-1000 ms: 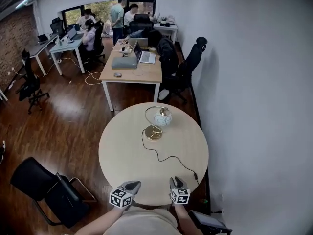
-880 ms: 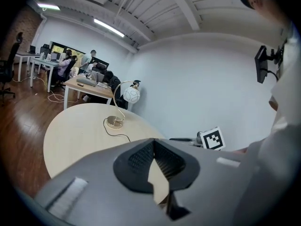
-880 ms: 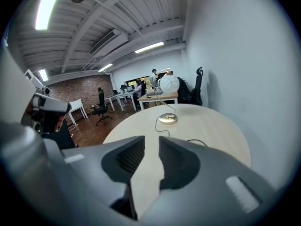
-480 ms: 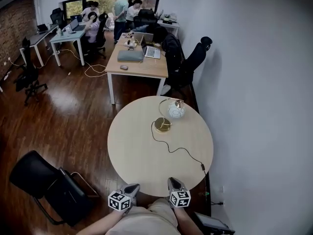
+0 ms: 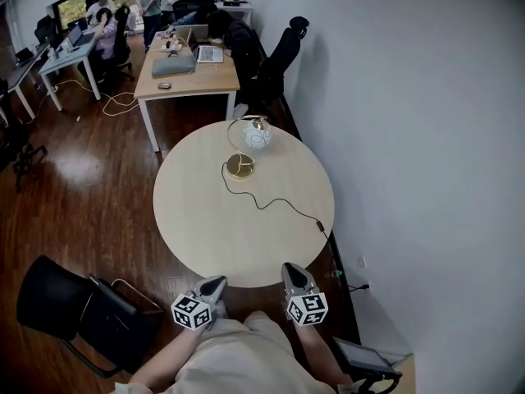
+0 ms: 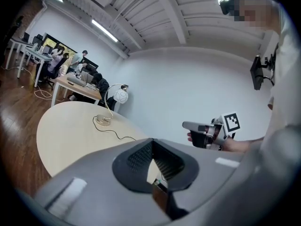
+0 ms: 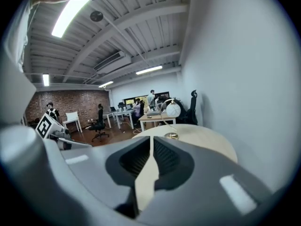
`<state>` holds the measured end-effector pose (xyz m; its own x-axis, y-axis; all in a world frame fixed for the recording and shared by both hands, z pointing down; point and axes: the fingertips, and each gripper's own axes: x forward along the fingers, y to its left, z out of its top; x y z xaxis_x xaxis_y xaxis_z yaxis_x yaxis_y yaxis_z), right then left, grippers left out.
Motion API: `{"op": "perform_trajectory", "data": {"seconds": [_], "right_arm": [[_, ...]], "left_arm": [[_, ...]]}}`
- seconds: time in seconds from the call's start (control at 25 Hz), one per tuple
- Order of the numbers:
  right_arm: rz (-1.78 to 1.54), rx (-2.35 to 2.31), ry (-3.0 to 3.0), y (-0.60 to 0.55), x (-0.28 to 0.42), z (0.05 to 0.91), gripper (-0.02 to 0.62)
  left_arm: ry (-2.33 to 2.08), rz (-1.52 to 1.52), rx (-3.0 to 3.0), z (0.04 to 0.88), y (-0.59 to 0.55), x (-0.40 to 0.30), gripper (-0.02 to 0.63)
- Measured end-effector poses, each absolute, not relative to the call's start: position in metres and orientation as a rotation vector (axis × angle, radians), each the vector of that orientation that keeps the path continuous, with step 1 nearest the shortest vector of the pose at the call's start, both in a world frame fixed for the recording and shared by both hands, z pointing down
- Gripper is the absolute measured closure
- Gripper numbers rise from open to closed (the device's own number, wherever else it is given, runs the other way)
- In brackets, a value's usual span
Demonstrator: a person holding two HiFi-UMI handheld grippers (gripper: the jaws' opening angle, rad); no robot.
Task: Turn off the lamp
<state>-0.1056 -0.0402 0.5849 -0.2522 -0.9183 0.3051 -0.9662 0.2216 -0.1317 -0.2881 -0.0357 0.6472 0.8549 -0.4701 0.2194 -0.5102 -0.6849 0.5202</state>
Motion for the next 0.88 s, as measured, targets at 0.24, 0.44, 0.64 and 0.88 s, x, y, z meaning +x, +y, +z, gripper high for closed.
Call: {"op": "perform_trajectory", "data": {"seconds": [0.24,0.44,0.64,0.88], "right_arm": [[0.391,2.009,-2.291,0.032,-0.074,0.557,0.572],[0.356,2.108,-2.228,0.103,-0.039,0.543,0.544],[0.317,2.142,-2.123,0.167,-0.007,0.556,0.543],[0.316,2.065,-2.075,0.204,0.007,0.582,0.588]], "left_arm": [[-0.582,0.207,2.505,0.646,0.005,-0.252,0.606],[-0.510,0.266,2.564,0.622,0.047,-0.212,0.606],[-0.486,0.296,2.588,0.614,0.096,-0.182,0.606],[-0.543,0.294,2.573,0.618,0.124,-0.178,0.606]]}}
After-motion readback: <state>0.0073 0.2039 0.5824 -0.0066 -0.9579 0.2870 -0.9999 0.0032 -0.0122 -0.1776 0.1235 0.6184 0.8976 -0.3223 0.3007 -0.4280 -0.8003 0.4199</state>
